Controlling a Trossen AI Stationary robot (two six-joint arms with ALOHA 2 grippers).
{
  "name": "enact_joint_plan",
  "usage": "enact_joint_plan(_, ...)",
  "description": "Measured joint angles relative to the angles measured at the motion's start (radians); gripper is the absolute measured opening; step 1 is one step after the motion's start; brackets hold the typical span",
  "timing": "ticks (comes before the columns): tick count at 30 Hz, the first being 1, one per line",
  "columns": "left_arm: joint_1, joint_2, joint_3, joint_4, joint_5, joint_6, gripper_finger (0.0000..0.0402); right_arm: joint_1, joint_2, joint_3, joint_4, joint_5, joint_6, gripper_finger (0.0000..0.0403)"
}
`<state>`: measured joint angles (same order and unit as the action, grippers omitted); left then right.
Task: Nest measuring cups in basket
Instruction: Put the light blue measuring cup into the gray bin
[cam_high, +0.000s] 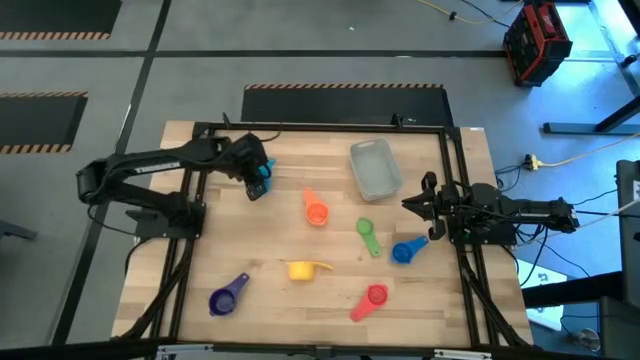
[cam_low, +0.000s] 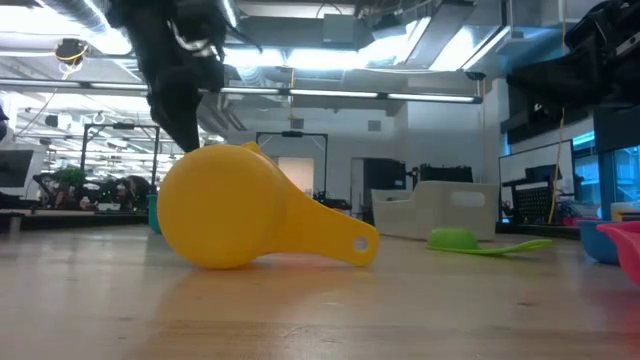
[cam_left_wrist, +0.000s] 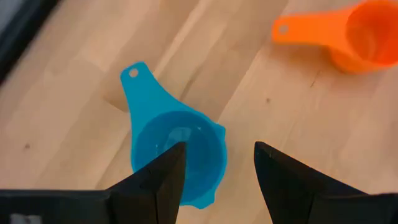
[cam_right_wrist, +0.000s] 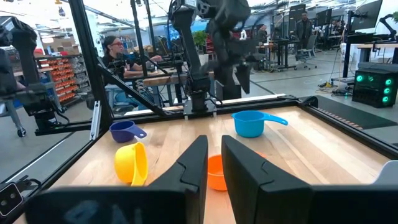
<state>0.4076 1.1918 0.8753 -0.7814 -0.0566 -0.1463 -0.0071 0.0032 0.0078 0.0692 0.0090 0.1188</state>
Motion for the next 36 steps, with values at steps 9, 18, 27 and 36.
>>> enact_joint_plan(9,0.000,0.185,0.000,0.004,-0.003,0.000,0.0183,0.000,0.000,0.000,0.000,0.000,0.000,0.0053)
enact_joint_plan(18,0.000,0.314,0.000,0.012,-0.004,0.000,0.0183,0.000,0.000,0.000,0.000,-0.001,0.000,0.0053)
enact_joint_plan(27,0.000,0.342,0.000,0.018,-0.008,0.000,0.0165,0.000,0.000,0.000,0.000,-0.001,0.000,0.0053)
enact_joint_plan(36,0.000,0.342,0.000,0.018,-0.009,0.000,0.0106,0.000,0.000,0.000,0.000,-0.002,0.004,0.0053)
